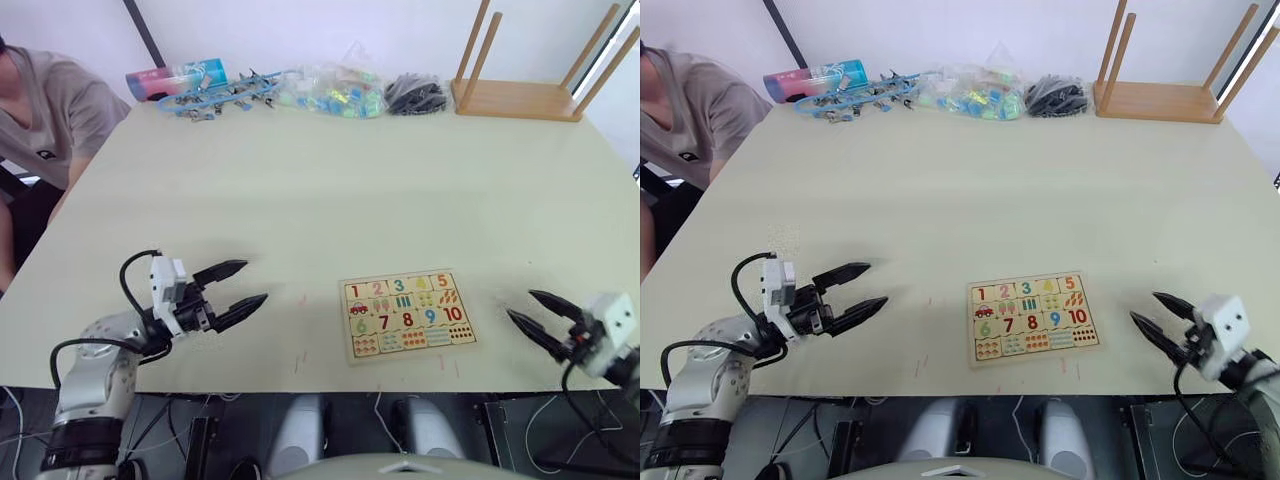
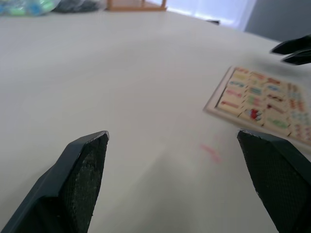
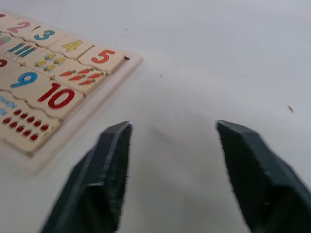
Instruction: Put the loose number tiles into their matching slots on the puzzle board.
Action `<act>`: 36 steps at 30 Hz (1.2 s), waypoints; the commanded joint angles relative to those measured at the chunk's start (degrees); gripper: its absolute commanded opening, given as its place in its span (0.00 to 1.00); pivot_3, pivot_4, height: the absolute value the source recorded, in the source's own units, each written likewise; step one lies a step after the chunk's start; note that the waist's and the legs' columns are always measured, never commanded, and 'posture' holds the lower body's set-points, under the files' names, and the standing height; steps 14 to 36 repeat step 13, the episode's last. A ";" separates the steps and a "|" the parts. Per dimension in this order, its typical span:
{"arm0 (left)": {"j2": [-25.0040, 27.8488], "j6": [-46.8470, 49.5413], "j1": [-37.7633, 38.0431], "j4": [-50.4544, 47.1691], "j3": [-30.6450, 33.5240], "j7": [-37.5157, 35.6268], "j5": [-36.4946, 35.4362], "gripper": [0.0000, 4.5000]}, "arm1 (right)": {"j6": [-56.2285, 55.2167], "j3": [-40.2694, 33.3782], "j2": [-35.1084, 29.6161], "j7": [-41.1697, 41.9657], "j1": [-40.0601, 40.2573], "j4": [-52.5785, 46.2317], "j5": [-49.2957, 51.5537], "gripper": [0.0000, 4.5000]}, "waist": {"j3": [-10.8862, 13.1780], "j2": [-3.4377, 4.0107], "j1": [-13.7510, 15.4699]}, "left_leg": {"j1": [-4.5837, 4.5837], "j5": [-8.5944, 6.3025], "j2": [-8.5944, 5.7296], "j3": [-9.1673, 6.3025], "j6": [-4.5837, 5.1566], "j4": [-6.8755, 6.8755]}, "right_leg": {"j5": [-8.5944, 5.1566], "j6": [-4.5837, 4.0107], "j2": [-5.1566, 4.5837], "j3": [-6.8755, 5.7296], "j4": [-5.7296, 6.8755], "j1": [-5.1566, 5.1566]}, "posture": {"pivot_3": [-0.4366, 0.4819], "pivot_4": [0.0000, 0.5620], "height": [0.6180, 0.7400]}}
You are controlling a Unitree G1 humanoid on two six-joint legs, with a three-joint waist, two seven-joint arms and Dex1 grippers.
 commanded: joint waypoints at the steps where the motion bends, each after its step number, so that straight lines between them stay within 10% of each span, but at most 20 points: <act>1: 0.35 0.18 1.02 -2.87 2.58 3.53 1.07 1.00 | -3.95 -3.77 0.98 0.70 2.87 -1.64 2.03 0.99 | 0.00 0.00 0.14 | 0.01 0.00 0.01 0.00 0.00 -0.01 | 0.00 0.00 0.00 0.01 0.00 0.00 | 0.48 0.27 1.00; 36: 0.83 -0.70 5.24 -6.25 2.79 9.62 6.00 1.00 | -8.15 -7.63 3.03 1.03 8.61 -1.23 5.14 1.00 | -0.02 0.00 0.30 | 0.03 -0.01 0.02 0.00 -0.01 -0.06 | -0.11 -0.22 -0.09 0.01 -0.01 0.00 | 0.48 0.27 1.00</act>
